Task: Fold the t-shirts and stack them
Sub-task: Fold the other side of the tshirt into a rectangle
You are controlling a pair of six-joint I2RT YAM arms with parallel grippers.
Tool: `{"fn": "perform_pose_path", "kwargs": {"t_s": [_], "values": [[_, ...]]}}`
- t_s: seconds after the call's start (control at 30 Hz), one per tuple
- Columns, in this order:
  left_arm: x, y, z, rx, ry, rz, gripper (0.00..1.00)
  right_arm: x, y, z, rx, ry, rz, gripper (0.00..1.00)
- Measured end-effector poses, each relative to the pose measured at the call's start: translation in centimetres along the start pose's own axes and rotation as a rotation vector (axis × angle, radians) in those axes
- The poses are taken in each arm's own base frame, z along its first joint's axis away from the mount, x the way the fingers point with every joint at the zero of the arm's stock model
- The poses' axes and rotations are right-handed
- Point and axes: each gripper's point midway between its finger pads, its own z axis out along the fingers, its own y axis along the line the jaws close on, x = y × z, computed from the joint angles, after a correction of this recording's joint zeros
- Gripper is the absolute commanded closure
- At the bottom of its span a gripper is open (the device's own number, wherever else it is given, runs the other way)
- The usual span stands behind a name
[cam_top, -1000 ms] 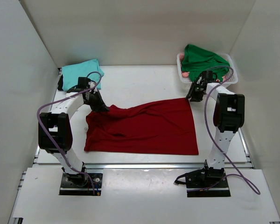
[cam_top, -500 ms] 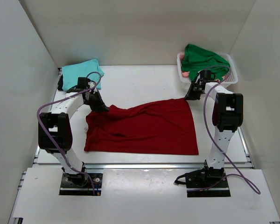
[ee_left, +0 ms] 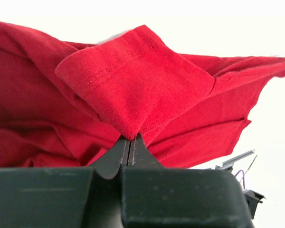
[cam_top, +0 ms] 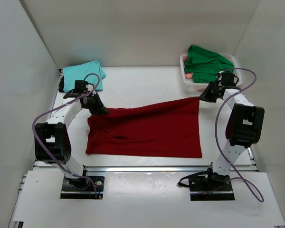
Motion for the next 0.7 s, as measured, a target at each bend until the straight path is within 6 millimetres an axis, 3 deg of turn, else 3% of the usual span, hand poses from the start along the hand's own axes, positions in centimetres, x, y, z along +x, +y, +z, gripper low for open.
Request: {"fn": "perform_pose_path", "kwargs": {"t_s": [0.1, 0.5, 0.7], "values": [[1.1, 0.2, -0.6, 0.005, 0.002, 0.001, 1.00, 1.1, 0.0, -1.2, -0.022, -0.006, 0.005, 1.00], [4.8, 2.8, -1.2, -0.022, 0.039, -0.021, 1.00, 8.7, 0.0, -3.7, -0.042, 0.071, -0.007, 1.00], [5.5, 3.9, -1.6, -0.031, 0.035, -0.049, 1.00, 10.4, 0.5, -5.6, -0.055, 0.044, -0.059, 1.00]]}}
